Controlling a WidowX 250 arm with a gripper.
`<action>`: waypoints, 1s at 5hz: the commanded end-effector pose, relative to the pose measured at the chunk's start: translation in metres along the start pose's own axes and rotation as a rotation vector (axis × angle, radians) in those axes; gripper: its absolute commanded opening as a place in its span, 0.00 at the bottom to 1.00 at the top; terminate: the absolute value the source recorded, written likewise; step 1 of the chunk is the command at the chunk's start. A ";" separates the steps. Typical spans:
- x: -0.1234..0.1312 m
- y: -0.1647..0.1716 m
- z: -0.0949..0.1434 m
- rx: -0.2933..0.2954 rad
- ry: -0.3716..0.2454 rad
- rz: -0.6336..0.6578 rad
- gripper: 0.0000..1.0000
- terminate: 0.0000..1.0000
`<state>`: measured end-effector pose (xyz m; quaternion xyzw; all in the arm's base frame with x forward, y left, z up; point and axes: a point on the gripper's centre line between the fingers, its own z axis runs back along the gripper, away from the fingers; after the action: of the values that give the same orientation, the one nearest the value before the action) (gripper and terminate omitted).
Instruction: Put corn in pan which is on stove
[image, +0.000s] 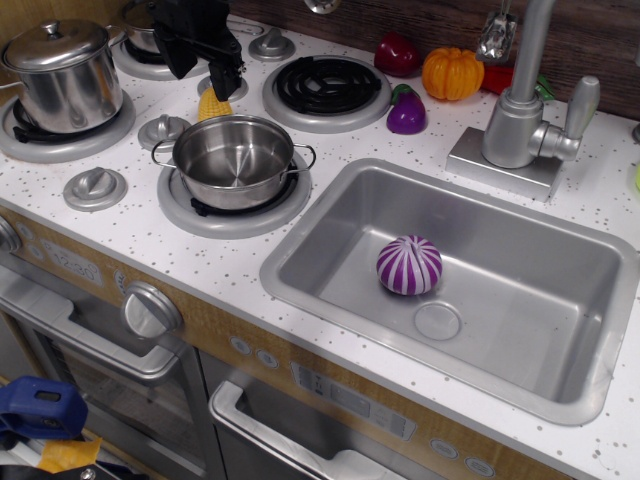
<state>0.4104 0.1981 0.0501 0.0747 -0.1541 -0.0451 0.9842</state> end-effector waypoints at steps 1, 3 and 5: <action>0.000 0.000 0.000 0.000 0.000 0.000 1.00 0.00; 0.006 0.012 -0.024 -0.055 0.003 0.013 1.00 0.00; 0.010 0.008 -0.017 -0.041 -0.010 0.026 0.00 0.00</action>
<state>0.4138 0.2041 0.0076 0.0458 -0.1121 -0.0380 0.9919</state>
